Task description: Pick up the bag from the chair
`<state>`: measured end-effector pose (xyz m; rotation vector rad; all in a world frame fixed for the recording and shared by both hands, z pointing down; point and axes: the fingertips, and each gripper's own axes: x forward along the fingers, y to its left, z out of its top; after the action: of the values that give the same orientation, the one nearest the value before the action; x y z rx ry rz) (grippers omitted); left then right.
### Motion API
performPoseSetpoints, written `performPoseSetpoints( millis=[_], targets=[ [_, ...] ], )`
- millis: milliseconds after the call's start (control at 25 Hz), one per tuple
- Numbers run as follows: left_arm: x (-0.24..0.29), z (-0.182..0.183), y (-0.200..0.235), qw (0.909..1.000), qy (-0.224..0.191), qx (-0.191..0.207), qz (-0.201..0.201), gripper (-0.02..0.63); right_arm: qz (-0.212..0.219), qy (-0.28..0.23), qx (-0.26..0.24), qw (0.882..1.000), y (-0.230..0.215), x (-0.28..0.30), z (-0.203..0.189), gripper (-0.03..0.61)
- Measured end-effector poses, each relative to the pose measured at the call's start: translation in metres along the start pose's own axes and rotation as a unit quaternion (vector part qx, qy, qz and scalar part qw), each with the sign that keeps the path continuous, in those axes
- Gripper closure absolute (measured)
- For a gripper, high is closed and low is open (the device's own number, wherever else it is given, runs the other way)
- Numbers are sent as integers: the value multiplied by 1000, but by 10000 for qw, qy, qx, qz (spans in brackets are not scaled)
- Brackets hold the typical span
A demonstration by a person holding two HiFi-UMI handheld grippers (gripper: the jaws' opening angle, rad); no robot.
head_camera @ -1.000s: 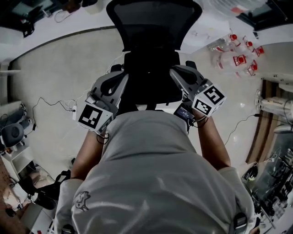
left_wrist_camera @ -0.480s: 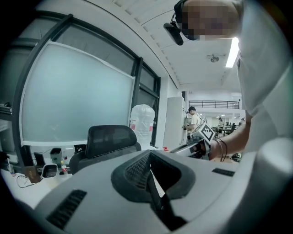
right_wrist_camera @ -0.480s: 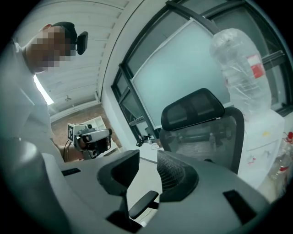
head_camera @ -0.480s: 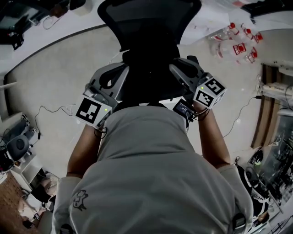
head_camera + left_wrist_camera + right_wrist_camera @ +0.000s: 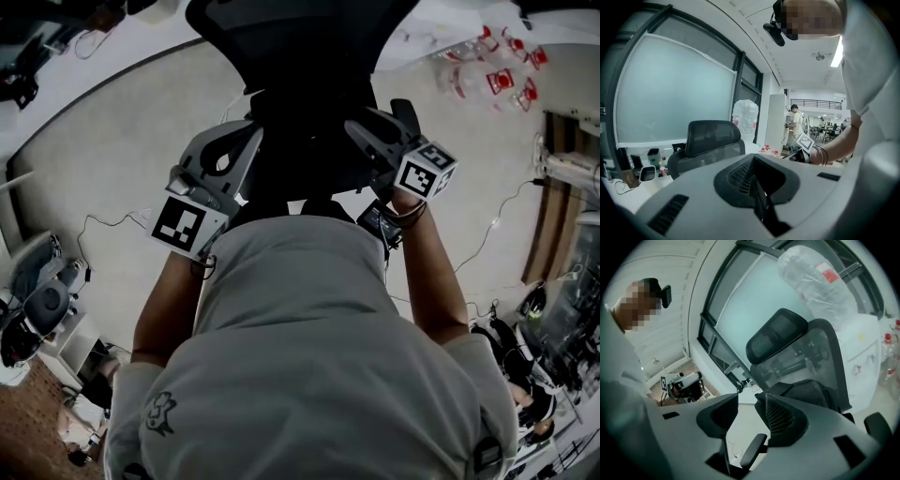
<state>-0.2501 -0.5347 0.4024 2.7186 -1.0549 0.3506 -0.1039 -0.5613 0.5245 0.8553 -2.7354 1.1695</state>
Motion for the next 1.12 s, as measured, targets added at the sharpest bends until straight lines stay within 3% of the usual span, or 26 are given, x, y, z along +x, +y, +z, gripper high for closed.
performPoseSetpoints(
  millis=[280, 480, 1120],
  targets=[
    [11, -14, 9, 9997, 193, -82, -107, 601, 31, -62, 605, 9981, -40, 25, -17, 393],
    [19, -11, 14, 9997, 205, -79, -143, 601, 452, -188, 881, 9949, -42, 48, -19, 383],
    [27, -23, 36, 9989, 322, -340, -55, 601, 1676, -366, 924, 9808, -18, 103, 19, 383]
  ],
)
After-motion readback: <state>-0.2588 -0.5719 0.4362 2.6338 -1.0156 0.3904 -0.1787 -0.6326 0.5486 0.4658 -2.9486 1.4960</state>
